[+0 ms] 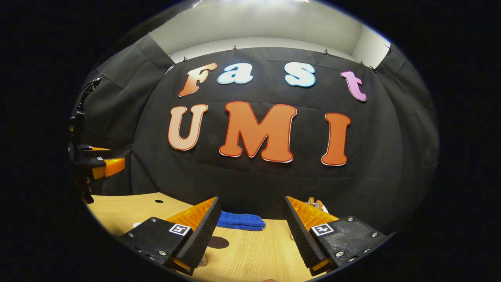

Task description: Open the teacup lid with one hand, grasp the water bottle and pour water into the teacup with the other hand; after pouring, place the water bottle on the coaster and then close the teacup lid.

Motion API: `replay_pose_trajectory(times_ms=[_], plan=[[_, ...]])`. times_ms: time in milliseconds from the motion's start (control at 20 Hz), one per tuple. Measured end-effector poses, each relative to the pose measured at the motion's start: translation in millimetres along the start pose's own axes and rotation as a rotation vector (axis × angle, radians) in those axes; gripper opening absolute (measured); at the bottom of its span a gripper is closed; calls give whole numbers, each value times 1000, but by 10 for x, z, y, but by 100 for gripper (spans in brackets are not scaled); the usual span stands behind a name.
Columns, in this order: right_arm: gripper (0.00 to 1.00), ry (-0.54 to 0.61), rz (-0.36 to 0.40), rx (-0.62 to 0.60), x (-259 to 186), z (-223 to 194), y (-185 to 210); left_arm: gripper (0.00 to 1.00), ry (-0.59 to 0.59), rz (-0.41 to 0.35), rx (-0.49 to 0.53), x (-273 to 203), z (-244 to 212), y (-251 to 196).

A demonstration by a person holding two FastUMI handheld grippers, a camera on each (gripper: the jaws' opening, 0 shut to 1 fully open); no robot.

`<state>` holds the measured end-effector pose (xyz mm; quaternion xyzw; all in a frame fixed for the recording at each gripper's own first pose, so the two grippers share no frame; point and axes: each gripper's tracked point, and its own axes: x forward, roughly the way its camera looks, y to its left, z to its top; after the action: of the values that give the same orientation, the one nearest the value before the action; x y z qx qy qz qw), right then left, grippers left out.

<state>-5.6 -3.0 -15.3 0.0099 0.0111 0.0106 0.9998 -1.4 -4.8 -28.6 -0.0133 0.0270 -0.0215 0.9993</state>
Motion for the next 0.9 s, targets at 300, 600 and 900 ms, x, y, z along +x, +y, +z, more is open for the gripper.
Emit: replay_pose_trajectory(times_ms=[300,600,900], plan=[[96,58,102,1,-115,-329,270,98,66,-35,-8,0,-334,-111],[96,184,195,-3,-262,-886,572,100,150,-90,2,-12,-740,-245],[97,254,266,23,-212,-1178,810,100,277,-138,16,17,-1264,-384]])
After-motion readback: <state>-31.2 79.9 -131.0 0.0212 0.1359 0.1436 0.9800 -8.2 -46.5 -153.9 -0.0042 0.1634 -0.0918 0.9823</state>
